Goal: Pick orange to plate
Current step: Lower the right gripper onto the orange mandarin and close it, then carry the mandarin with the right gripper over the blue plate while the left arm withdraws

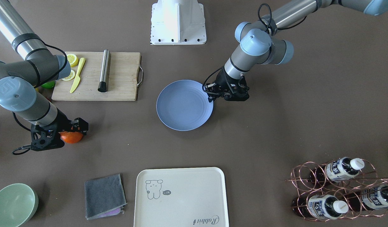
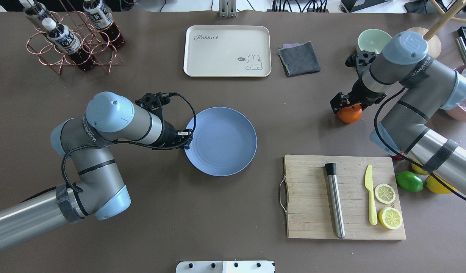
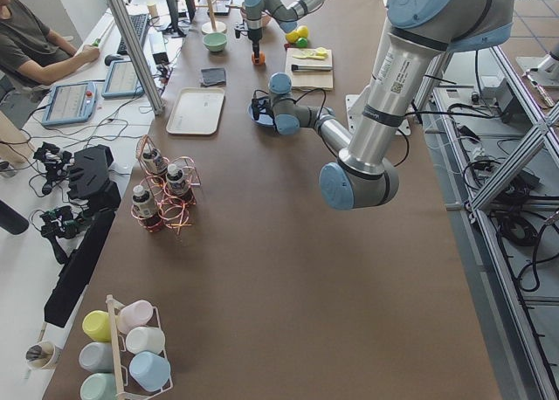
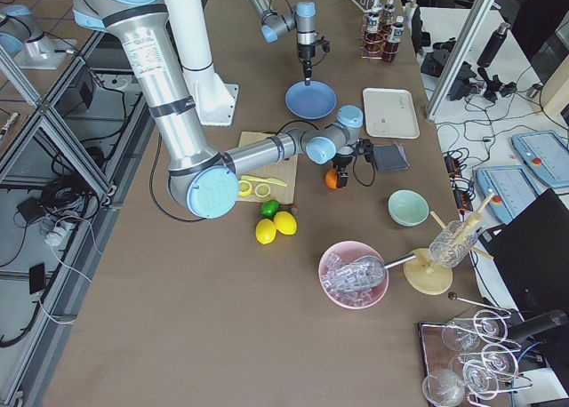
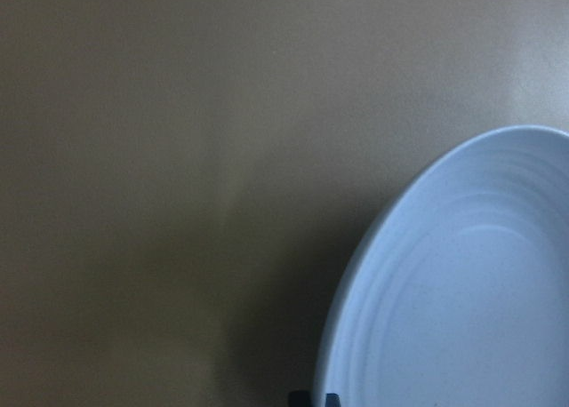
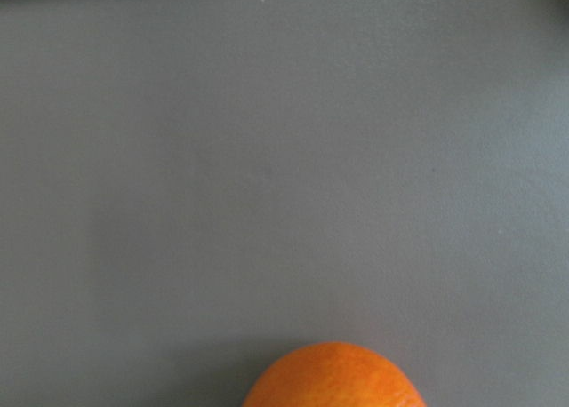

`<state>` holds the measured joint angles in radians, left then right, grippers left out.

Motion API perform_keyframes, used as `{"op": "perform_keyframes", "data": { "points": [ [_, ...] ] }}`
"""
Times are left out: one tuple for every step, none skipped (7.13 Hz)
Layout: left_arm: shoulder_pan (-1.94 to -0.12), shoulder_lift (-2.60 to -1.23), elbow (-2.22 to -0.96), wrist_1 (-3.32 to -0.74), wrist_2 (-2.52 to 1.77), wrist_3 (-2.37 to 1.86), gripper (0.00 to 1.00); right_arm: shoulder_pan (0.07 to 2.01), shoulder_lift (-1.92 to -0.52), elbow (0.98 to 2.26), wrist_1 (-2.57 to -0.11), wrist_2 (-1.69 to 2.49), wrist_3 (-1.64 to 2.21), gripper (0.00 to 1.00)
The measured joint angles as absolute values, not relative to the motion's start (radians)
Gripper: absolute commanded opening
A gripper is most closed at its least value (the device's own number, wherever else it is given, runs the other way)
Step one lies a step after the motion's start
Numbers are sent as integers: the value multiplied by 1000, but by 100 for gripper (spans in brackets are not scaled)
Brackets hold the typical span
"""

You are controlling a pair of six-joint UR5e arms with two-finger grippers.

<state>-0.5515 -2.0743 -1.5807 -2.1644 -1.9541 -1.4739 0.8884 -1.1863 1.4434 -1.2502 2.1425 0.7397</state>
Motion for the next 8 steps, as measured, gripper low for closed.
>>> {"op": "perform_keyframes", "data": {
  "points": [
    [-537, -2078, -1580, -2165, -1932, -1487, 98, 889, -1185, 1447, -1250, 2144, 743, 0],
    [-537, -2077, -1586, -2165, -1922, -1491, 98, 893, -1175, 1456, -1254, 2151, 744, 0],
    [-558, -2070, -1604, -2163, -1936, -1486, 98, 896, -1150, 1478, -1272, 2162, 758, 0],
    [-609, -2054, -1626, -2162, -1986, -1456, 98, 884, -1117, 1523, -1301, 2168, 806, 0],
    [-689, -2013, -1652, -2162, -2066, -1385, 98, 836, -1078, 1578, -1330, 2151, 905, 0],
    [-778, -1945, -1670, -2163, -2145, -1273, 98, 751, -1023, 1617, -1354, 2091, 1037, 0],
    [-862, -1879, -1672, -2162, -2205, -1135, 98, 656, -956, 1628, -1381, 2014, 1154, 0],
    [-934, -1829, -1658, -2161, -2247, -1008, 98, 572, -885, 1610, -1409, 1940, 1235, 0]
  ]
}}
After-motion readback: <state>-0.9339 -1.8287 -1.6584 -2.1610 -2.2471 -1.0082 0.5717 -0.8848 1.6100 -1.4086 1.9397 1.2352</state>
